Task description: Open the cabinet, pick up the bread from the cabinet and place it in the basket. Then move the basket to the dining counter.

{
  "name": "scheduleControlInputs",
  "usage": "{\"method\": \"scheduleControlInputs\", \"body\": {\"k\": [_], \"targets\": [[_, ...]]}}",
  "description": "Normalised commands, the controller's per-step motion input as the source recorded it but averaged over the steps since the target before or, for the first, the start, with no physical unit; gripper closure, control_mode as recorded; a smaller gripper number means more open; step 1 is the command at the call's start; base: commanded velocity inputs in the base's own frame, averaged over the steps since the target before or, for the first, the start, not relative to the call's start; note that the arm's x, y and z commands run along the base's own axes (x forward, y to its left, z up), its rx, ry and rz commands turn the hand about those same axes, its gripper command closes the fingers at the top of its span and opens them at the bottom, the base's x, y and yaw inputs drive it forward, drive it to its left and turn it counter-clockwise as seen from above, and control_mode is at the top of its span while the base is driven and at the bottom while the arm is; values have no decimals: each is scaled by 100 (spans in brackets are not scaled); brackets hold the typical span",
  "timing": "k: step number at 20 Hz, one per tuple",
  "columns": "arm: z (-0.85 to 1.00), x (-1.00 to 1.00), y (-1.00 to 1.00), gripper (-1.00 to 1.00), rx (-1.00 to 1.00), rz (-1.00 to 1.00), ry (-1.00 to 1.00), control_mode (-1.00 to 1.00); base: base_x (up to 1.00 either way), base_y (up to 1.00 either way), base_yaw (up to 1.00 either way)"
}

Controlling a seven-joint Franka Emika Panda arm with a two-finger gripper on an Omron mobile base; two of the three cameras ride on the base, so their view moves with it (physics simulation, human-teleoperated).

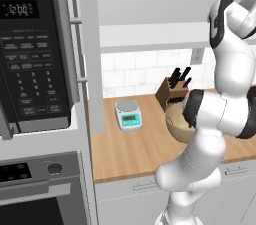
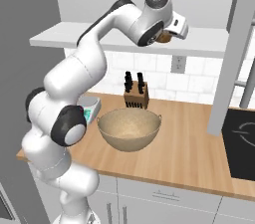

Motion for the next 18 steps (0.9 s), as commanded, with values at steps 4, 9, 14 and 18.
{"method": "scheduleControlInputs", "body": {"k": [4,9,14,18], "targets": [[-15,-100,14,100,0,0,3,-100,0,0,0],[-1,-100,5,100,0,0,13,-100,0,0,0],[-21,-100,12,100,0,-1,7,-100,0,0,0],[-42,-100,26,100,0,-4,5,-100,0,0,0]]}}
